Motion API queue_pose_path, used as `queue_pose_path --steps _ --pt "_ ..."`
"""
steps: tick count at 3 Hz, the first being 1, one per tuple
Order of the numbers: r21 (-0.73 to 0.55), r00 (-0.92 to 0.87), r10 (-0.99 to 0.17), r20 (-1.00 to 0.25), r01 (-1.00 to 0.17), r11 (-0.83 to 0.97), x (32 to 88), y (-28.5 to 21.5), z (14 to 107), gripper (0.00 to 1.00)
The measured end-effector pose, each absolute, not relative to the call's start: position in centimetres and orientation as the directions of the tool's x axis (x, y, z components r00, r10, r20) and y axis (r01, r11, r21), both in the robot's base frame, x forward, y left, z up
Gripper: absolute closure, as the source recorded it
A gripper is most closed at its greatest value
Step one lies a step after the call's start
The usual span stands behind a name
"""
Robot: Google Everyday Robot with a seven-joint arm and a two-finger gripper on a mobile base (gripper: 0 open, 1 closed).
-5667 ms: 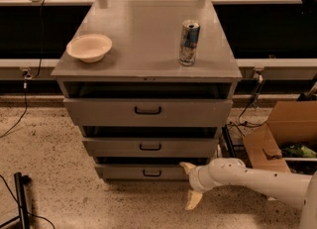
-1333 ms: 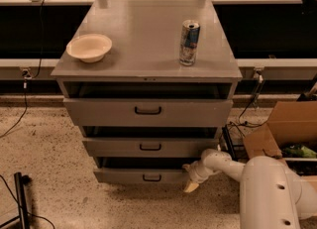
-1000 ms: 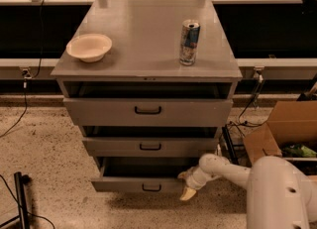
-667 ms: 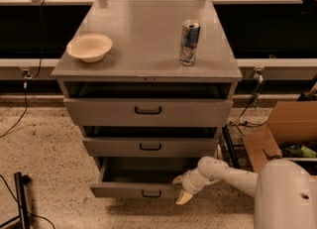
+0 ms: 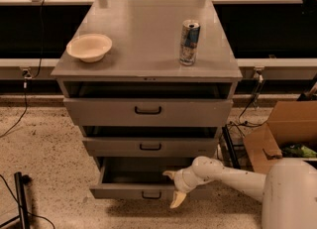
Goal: Open bottom drawer
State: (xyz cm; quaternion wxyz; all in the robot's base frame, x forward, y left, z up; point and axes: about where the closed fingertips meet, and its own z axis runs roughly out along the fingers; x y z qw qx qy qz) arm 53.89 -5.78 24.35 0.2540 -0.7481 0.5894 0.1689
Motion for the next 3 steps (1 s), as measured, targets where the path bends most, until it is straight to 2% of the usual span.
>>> queue_pose_path --steps 1,2,3 --pt "-0.234 0.261 -0.815 -0.517 -0.959 -0.158 56.0 -5.5 25.5 0.00" --pt "-0.227 0.207 -0.832 -0.515 -0.969 -0.101 57.3 -6.6 25.0 0.00" --pt "-0.216 0.144 -0.840 -0.523 -0.976 -0.033 58.3 -7.8 24.2 0.14"
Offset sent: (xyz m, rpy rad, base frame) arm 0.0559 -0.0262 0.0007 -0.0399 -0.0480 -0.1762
